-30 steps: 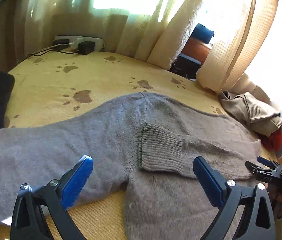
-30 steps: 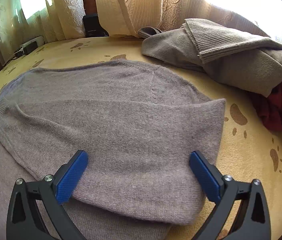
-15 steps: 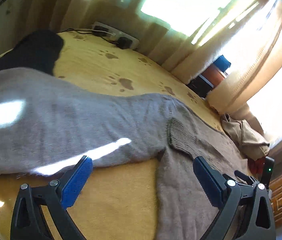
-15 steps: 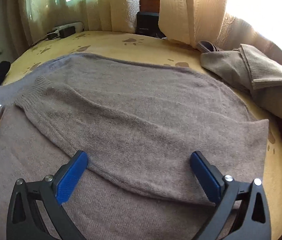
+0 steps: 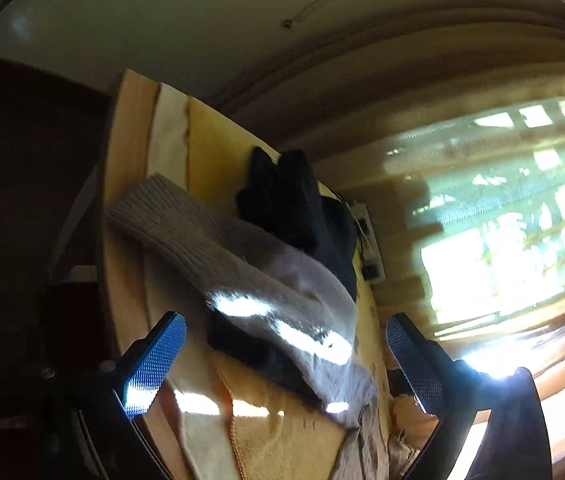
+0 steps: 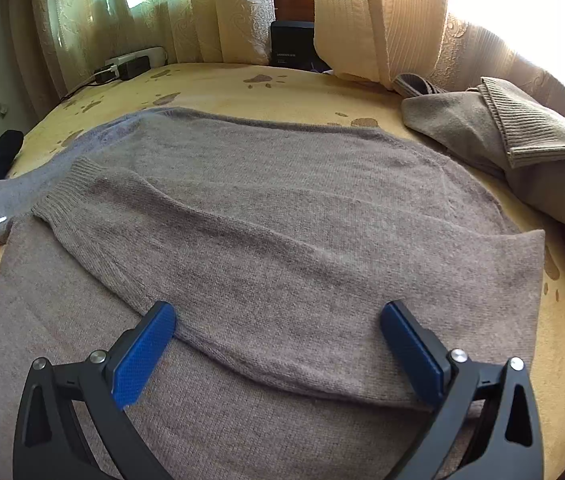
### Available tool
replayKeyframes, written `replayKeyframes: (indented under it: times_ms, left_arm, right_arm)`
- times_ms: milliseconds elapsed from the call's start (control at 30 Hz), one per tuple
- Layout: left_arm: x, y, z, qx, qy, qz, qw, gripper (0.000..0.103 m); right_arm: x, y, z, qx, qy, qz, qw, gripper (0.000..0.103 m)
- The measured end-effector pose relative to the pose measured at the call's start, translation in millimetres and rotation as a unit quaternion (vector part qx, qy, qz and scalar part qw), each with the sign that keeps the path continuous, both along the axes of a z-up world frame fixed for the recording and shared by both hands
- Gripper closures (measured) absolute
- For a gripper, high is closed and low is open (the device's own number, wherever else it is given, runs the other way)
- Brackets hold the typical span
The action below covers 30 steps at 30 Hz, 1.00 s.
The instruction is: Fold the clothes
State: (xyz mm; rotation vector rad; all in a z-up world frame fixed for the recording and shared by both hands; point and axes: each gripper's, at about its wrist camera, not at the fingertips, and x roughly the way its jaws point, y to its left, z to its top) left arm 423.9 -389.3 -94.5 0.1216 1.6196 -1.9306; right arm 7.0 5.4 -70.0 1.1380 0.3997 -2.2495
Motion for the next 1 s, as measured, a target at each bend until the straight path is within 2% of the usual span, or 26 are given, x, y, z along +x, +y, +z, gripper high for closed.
replayKeyframes:
  times_ms: [167, 300, 400, 433, 467, 500, 567, 600, 633, 667, 733, 867, 1000]
  left_arm:
    - [-7.3, -18.5, -5.2, 0.015, 0.000, -0.003, 0.9999, 0.001]
    - [-13.5, -32.7, -16.5, 0.064, 0.012, -0.003, 0.9979, 0.001]
    - [-15.0, -33.6, -21.0, 0.071, 0.009, 0.001, 0.9974, 0.002]
    - [-16.1, -34.5, -22.5, 0.071, 0.007, 0.003, 0.9974, 0.006]
    - [-16.7, -36.0, -24.6, 0.073, 0.009, 0.004, 0.9973, 0.018]
    - [-17.9, -38.4, -26.5, 0.075, 0.013, 0.003, 0.9971, 0.025]
    - [-20.0, -42.6, -29.2, 0.076, 0.022, 0.000, 0.9969, 0.057]
    - [-20.5, -44.0, -30.0, 0.075, 0.027, -0.001, 0.9968, 0.065]
    - [-20.9, -44.5, -30.3, 0.072, 0.031, -0.001, 0.9969, 0.079]
    - [-21.1, -44.5, -29.8, 0.067, 0.031, 0.002, 0.9972, 0.088]
    - [-20.2, -43.0, -26.4, 0.052, 0.028, 0.008, 0.9982, 0.094]
    - [-19.9, -37.6, -12.6, 0.019, 0.025, 0.018, 0.9993, 0.096]
    - [-31.4, -28.0, 27.5, -0.056, 0.012, 0.019, 0.9982, 0.096]
  right_arm:
    - [0.6, 0.1, 0.3, 0.000, 0.000, 0.000, 1.000, 0.000]
    - [0.7, 0.2, 0.4, -0.001, 0.000, 0.000, 1.000, 0.000]
    - [0.3, 0.4, 0.3, -0.001, 0.000, 0.000, 1.000, 0.000]
    - [0.0, 0.5, 0.2, -0.001, 0.000, 0.000, 1.000, 0.000]
    - [0.1, 0.4, 0.1, -0.001, 0.000, 0.000, 1.000, 0.000]
    - [-0.1, 0.5, 0.0, -0.001, 0.000, 0.000, 1.000, 0.000]
    - [0.1, 0.5, 0.1, -0.002, 0.000, 0.000, 1.000, 0.000]
    - [0.1, 0.6, 0.1, -0.002, 0.000, 0.000, 1.000, 0.000]
    - [0.1, 0.6, 0.1, -0.002, 0.000, 0.000, 1.000, 0.000]
    - [0.1, 0.6, 0.1, -0.002, 0.000, 0.000, 1.000, 0.000]
    - [0.0, 0.6, 0.1, -0.002, 0.000, 0.000, 1.000, 0.000]
    - [0.0, 0.7, 0.0, -0.002, 0.001, -0.001, 1.000, 0.000]
    - [-0.1, 0.7, -0.2, -0.002, 0.001, -0.001, 1.000, 0.000]
